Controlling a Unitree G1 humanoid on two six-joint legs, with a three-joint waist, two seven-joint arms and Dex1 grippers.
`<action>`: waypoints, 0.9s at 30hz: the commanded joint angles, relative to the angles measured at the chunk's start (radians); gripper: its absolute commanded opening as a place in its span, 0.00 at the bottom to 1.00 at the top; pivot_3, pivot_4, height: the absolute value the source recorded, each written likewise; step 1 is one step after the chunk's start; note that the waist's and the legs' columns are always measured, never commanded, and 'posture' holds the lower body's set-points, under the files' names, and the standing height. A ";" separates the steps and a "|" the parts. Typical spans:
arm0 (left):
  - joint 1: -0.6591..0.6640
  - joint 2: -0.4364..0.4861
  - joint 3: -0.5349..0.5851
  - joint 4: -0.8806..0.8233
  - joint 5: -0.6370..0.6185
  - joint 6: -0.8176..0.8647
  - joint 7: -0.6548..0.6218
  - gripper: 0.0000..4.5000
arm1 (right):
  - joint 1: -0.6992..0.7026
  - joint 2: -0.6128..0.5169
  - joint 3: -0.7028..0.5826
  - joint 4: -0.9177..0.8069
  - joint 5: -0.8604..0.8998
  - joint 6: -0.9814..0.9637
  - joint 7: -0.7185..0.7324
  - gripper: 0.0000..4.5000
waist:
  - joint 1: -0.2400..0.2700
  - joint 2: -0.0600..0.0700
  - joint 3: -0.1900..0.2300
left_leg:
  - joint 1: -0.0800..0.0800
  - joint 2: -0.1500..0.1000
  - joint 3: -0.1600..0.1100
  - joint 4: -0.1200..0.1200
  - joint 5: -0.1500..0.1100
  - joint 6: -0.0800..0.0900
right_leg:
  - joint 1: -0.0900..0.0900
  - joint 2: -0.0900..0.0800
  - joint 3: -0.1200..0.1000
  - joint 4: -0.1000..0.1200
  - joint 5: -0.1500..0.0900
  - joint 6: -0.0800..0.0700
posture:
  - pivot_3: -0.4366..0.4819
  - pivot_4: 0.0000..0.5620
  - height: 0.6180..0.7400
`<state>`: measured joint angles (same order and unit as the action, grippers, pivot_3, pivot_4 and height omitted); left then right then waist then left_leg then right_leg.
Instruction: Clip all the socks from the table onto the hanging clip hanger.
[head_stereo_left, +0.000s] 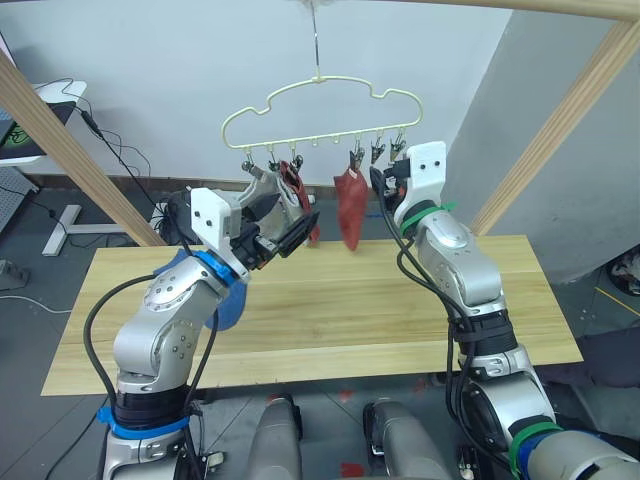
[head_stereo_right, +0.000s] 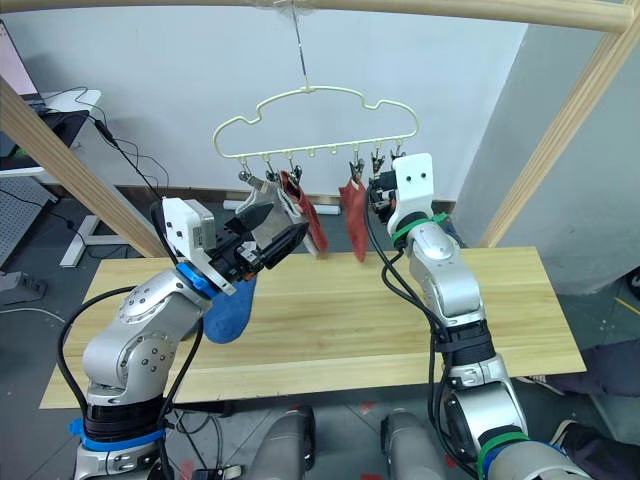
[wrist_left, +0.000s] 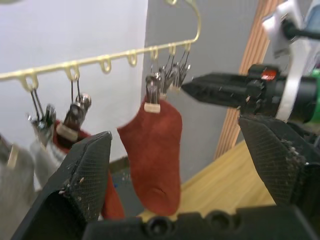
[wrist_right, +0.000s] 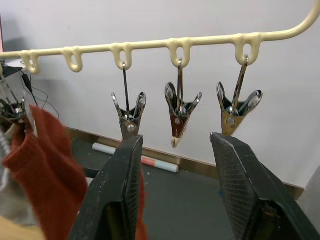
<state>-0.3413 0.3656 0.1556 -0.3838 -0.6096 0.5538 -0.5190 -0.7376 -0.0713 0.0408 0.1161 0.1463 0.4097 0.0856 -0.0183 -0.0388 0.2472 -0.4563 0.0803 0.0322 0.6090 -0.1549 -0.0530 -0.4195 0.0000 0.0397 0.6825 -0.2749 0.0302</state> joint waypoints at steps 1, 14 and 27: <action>-0.022 0.005 0.009 -0.060 -0.044 -0.012 -0.014 1.00 | -0.035 0.015 -0.017 0.006 -0.007 -0.051 -0.006 0.49 | 0.002 0.000 0.000 | 0.000 0.000 0.000 0.000 0.000 0.000 | 0.000 0.000 0.000 0.000 0.000 0.000 | 0.57 0.40 1.00; -0.002 0.030 0.004 -0.064 -0.052 -0.020 -0.016 1.00 | -0.089 0.049 -0.046 0.121 -0.028 -0.114 -0.037 0.49 | 0.016 0.000 0.000 | 0.000 0.000 0.000 0.000 0.000 0.000 | 0.000 0.000 0.000 0.000 0.000 0.000 | 0.58 0.38 1.00; 0.005 0.024 -0.014 -0.074 -0.040 -0.019 -0.003 1.00 | -0.113 0.048 -0.060 0.169 -0.052 -0.117 -0.065 0.49 | 0.019 0.000 0.000 | 0.000 0.000 0.000 0.000 0.000 0.000 | 0.000 0.000 0.000 0.000 0.000 0.000 | 0.58 0.39 1.00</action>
<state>-0.3368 0.3897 0.1417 -0.4029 -0.6478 0.5561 -0.5280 -0.8205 -0.0219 -0.0067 0.3095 0.0995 0.3106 0.0253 0.0010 -0.0388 0.2472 -0.4564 0.0803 0.0324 0.6090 -0.1548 -0.0531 -0.4196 -0.0001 0.0397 0.6824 -0.2748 0.0300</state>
